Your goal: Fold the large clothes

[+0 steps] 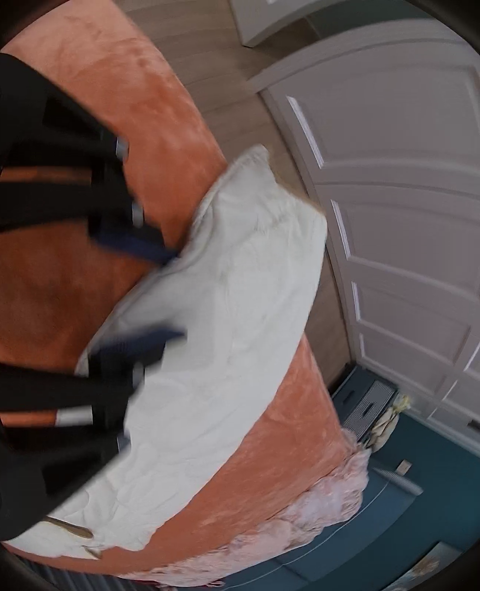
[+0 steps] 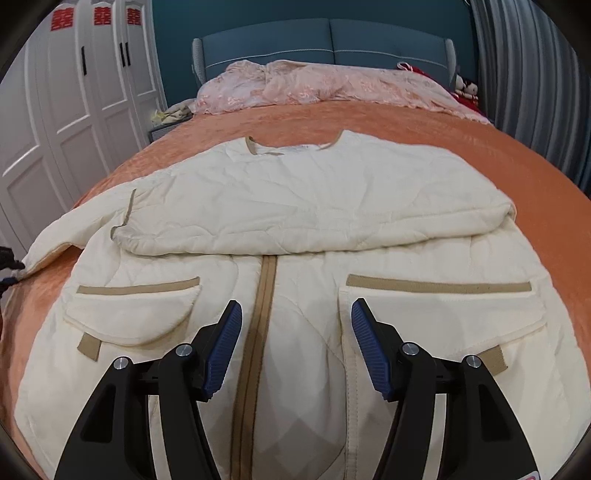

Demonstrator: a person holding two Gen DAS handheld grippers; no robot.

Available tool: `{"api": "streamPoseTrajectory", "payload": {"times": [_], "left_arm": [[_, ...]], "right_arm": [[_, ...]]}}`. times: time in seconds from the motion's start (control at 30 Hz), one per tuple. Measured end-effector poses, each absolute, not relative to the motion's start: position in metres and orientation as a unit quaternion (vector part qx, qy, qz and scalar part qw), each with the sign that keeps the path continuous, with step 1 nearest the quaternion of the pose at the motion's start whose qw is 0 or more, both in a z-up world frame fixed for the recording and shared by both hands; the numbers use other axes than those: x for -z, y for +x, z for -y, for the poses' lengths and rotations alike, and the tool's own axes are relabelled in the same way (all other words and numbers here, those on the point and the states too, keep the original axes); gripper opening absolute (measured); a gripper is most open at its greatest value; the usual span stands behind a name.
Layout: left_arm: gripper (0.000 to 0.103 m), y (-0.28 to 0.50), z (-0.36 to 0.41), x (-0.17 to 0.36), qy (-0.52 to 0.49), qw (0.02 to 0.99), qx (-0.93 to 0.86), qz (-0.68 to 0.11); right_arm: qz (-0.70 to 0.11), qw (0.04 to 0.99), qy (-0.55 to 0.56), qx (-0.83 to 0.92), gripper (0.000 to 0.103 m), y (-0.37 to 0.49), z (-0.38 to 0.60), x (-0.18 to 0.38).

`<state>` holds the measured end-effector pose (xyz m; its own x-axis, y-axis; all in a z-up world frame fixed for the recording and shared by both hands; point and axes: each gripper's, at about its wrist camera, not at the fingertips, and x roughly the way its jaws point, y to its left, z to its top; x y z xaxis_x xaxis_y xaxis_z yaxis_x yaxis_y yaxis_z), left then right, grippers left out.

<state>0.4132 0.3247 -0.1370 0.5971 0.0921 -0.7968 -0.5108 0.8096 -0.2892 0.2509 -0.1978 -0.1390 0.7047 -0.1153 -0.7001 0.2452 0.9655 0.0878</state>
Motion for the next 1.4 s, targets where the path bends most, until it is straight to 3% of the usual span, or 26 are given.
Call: {"api": "streamPoseTrajectory", "payload": {"times": [0.1, 0.27, 0.4, 0.53, 0.67, 0.77, 0.8, 0.83, 0.9, 1.03, 1.4], "left_arm": [[0.007, 0.416, -0.305, 0.108, -0.224, 0.877, -0.162, -0.394], [0.006, 0.414, -0.229, 0.026, -0.154, 0.927, -0.088, -0.33], [0.006, 0.397, -0.113, -0.049, -0.074, 0.961, 0.019, -0.266], [0.007, 0.38, -0.007, -0.075, -0.029, 0.959, 0.125, -0.252], [0.008, 0.363, 0.087, -0.057, 0.01, 0.942, 0.197, -0.271], [0.02, 0.362, 0.141, -0.017, 0.033, 0.923, 0.221, -0.313], [0.036, 0.361, 0.155, 0.001, 0.038, 0.916, 0.222, -0.331], [0.048, 0.36, 0.161, 0.015, 0.037, 0.911, 0.222, -0.345], [0.05, 0.349, 0.164, 0.04, 0.029, 0.902, 0.231, -0.365], [0.069, 0.344, 0.146, 0.053, -0.004, 0.896, 0.228, -0.38], [0.069, 0.409, 0.034, 0.078, -0.073, 0.901, 0.086, -0.419]], "right_arm": [[-0.367, 0.92, 0.096, 0.098, 0.06, 0.248, 0.201, 0.141], [-0.342, 0.928, 0.108, 0.102, 0.06, 0.238, 0.206, 0.132], [-0.317, 0.934, 0.131, 0.096, 0.06, 0.221, 0.214, 0.117], [-0.306, 0.937, 0.14, 0.094, 0.06, 0.204, 0.223, 0.108], [-0.298, 0.938, 0.141, 0.105, 0.061, 0.186, 0.243, 0.1], [-0.296, 0.937, 0.148, 0.115, 0.061, 0.176, 0.26, 0.099], [-0.297, 0.935, 0.15, 0.12, 0.061, 0.173, 0.267, 0.099], [-0.297, 0.935, 0.151, 0.123, 0.061, 0.171, 0.272, 0.099], [-0.298, 0.933, 0.156, 0.13, 0.062, 0.167, 0.286, 0.099], [-0.293, 0.931, 0.171, 0.133, 0.064, 0.169, 0.31, 0.095], [-0.287, 0.932, 0.174, 0.136, 0.069, 0.286, 0.363, 0.077]]}}
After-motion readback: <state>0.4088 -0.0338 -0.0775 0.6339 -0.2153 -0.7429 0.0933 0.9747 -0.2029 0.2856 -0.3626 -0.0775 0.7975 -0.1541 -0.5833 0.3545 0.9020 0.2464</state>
